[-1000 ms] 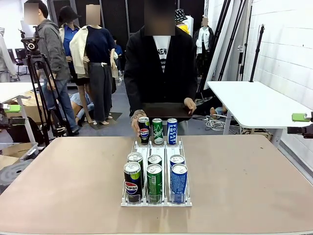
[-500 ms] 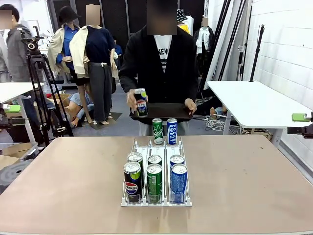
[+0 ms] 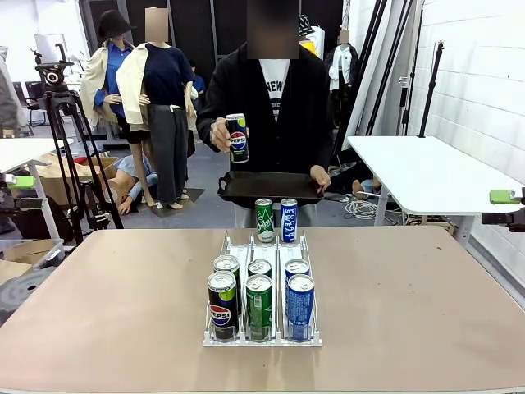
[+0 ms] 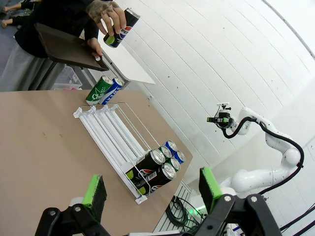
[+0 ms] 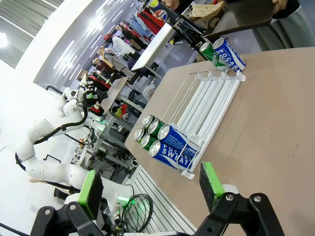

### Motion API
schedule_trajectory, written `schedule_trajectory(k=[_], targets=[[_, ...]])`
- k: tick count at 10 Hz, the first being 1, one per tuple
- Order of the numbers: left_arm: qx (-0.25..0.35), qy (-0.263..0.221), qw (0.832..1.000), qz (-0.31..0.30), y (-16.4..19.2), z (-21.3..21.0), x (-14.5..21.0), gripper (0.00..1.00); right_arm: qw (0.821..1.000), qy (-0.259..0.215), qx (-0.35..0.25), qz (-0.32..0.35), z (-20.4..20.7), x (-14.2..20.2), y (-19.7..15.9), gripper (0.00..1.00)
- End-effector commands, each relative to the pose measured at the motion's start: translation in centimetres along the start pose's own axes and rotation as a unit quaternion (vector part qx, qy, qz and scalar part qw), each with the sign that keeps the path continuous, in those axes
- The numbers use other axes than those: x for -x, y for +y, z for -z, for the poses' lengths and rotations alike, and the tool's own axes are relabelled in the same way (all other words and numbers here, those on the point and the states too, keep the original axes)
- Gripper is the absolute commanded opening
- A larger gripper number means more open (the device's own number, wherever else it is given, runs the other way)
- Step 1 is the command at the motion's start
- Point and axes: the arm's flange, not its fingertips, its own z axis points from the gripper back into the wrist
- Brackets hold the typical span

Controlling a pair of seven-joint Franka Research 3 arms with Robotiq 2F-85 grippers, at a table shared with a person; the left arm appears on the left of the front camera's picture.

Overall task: Retrieve and hand over the desired beverage to the person.
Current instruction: Pick up a can of the same type that the person held from the Automatic Can Dispenser.

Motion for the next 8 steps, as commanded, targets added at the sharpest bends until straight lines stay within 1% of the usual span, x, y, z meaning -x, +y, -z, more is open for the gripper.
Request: schedule_trajectory(k=[1, 8], targets=[[-0.003, -0.002, 1.000, 0.002, 0.00, -0.09, 0.00, 1.00, 1.000, -0.012, -0.010, -0.008, 0.24, -0.16, -0.19, 1.00], [-0.003, -0.002, 1.000, 0.002, 0.00, -0.09, 0.00, 1.00, 1.000, -0.012, -0.010, -0.008, 0.24, -0.16, -0.19, 1.00]])
